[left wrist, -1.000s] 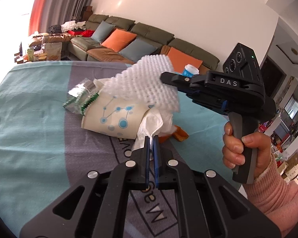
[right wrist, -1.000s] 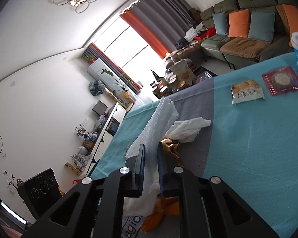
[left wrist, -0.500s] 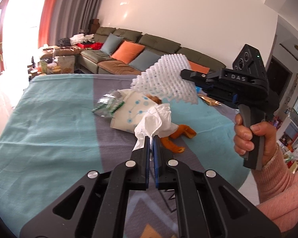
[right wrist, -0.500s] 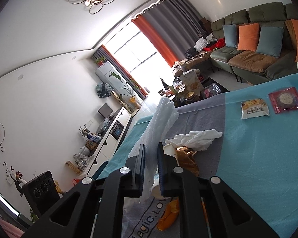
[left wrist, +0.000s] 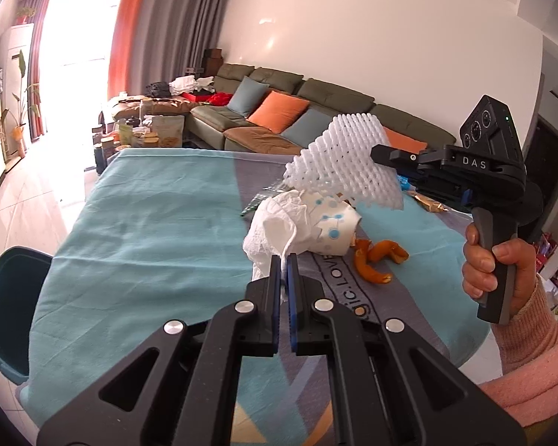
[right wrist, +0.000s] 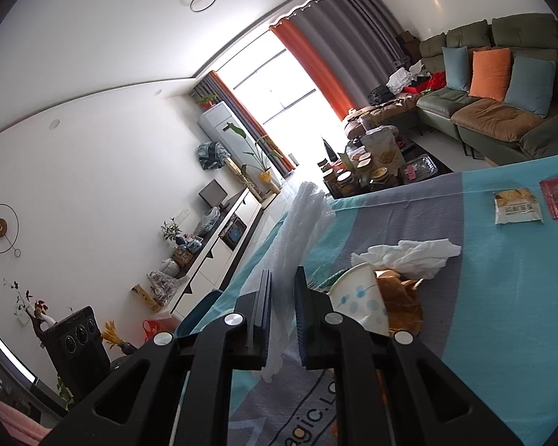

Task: Collect trash
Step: 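Lift the tissue with the left tool while the right tool holds white foam net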

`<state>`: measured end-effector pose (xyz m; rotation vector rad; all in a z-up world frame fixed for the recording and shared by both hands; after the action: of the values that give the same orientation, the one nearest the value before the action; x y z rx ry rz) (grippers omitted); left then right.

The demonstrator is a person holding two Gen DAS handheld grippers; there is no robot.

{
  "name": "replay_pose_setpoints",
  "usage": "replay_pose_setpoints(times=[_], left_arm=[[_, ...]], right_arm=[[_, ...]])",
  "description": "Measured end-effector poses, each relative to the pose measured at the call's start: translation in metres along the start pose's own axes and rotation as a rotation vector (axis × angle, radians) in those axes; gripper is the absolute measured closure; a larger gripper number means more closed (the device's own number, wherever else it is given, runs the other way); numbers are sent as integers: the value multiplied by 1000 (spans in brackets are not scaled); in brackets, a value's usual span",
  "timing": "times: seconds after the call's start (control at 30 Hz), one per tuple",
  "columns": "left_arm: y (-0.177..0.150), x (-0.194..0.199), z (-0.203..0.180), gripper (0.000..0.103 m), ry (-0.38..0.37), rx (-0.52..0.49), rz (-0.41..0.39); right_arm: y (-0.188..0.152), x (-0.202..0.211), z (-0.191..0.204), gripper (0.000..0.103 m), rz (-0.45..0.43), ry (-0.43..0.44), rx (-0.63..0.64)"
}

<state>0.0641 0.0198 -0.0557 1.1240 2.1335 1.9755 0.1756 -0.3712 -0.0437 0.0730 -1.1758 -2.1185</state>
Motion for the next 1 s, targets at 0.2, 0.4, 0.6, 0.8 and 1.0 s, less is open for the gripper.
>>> replay_pose_setpoints(times=[0.2, 0.4, 0.6, 0.8, 1.0], left_arm=[[1, 11, 9, 99, 46, 2, -13], [1, 20, 19, 99, 83, 11, -17], [0, 27, 28, 99, 115, 20, -17], [-2, 34, 40, 99, 161, 33, -21], [-4, 44, 57, 99, 207, 57, -30]], right_arm=[[-4, -11, 10, 92, 26, 20, 11], [-8, -21, 19, 92, 43, 35, 17], [-12, -31, 24, 92, 62, 48, 19], [-13, -45, 33, 92, 81, 71, 25], [-18, -61, 46, 92, 109, 103, 33]])
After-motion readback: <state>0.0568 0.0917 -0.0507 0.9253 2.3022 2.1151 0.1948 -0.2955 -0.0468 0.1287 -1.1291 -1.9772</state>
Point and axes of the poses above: each gripper's, at about its wrist camera, not at the fingertips, and x roughly against the way its jaws point, z to its left, y to its top, the point moved 4 cm from there along -x, roughly the way its jaws point, and after that the axes turned 6 degrees about -z, right-handed, at the moved point
